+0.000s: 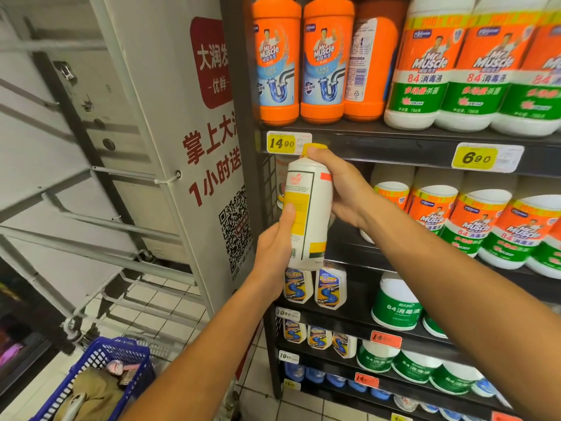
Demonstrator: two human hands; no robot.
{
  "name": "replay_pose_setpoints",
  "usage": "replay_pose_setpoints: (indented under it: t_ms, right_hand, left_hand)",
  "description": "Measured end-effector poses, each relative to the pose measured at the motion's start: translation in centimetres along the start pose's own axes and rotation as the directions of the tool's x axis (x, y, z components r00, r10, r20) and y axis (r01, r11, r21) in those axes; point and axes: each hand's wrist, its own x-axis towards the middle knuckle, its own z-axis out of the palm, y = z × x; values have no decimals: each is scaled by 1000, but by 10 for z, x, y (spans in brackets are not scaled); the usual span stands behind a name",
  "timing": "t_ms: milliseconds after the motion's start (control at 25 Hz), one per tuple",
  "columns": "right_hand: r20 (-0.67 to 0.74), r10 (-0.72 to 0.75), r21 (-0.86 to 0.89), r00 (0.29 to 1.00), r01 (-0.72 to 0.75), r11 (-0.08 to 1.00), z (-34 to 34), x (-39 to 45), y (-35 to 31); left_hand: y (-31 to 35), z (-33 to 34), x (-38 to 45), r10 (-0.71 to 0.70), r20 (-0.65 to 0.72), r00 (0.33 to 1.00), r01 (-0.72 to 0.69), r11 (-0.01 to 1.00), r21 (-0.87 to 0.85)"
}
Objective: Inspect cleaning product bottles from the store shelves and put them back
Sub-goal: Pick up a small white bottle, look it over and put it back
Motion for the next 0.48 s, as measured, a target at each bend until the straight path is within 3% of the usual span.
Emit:
replay_pose_setpoints:
  t_ms: [360, 480]
  right_hand:
    - [165, -101, 97, 981, 86, 992, -3, -5, -3]
    - [171, -131, -63, 977, 144, 988, 1, -8, -1]
  left_hand:
    - [7, 3, -12, 119, -69, 991, -121, 992, -22]
    - [9, 7, -15, 116, -83, 990, -119, 992, -31]
